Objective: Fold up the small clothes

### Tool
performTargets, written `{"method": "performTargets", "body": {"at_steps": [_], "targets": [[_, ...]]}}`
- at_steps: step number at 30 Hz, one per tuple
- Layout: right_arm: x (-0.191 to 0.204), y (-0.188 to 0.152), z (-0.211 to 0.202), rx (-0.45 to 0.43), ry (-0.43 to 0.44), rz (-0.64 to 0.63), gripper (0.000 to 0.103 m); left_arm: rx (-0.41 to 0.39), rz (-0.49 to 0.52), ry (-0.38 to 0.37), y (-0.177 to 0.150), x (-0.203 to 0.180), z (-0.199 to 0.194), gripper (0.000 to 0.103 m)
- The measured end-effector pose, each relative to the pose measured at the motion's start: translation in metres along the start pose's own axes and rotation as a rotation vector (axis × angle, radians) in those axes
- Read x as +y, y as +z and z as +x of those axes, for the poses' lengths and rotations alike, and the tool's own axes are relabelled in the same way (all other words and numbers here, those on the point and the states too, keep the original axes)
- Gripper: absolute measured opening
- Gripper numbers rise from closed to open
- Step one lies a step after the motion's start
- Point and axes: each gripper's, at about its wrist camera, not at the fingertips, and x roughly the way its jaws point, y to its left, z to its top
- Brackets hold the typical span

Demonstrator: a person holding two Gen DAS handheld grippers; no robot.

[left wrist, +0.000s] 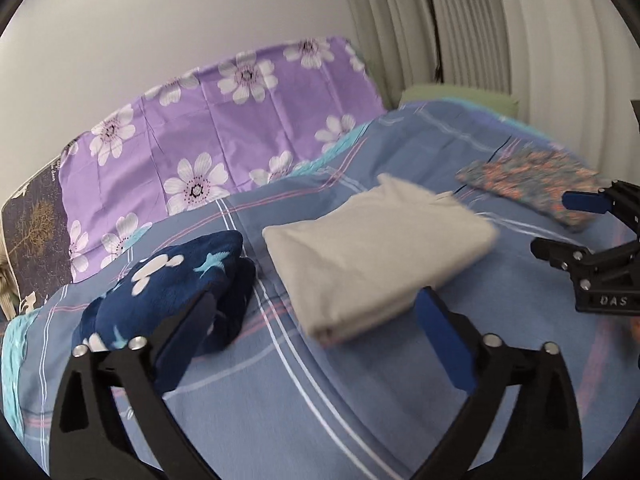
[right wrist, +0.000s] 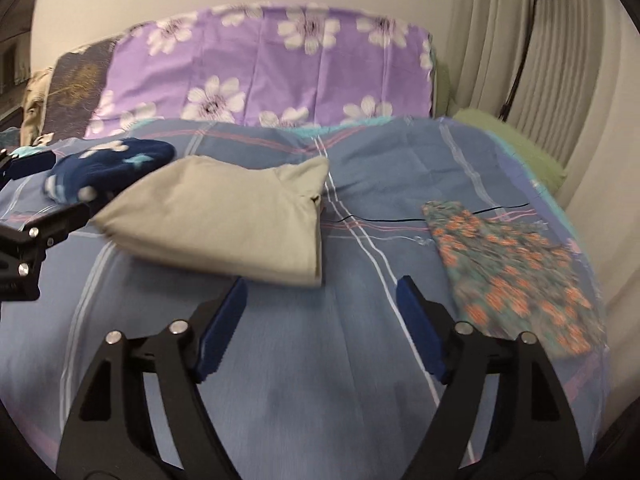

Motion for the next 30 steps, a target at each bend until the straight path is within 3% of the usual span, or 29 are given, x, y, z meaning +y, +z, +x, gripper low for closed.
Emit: {"method": "performTargets", "body": {"at_steps": [5,10,13,24,30], "targets": [[0.005,-0.022,-0.066,-0.058,0.019,0.045,0.096,-0.023,-0.047,-0.024,-0.014,-0.009,-0.057,0.101],[0.016,-0.037,-0.122,-0.111,-0.025,0.066,0.101,-0.069,-0.099,-0.033,-0.026,-0.014,-0.109,0.101],[0.023,-0.044,-0.148,-0.111,-0.004,0.089,0.101,-0.078,-0.094,-0.037,-0.036,-0.021,-0.134,0.101],[0.041,-0.059,-0.2,-0.13,-0.001,0.104,0.101,-0.105,-0.149,-0.052,-0.073,-0.022,-0.203,0.102],[0.047,-0.064,-0.209,-0.116,0.014,0.123,0.101,-0.106,-0.11,-0.005,-0.083,-0.026,-0.219,0.102]]}}
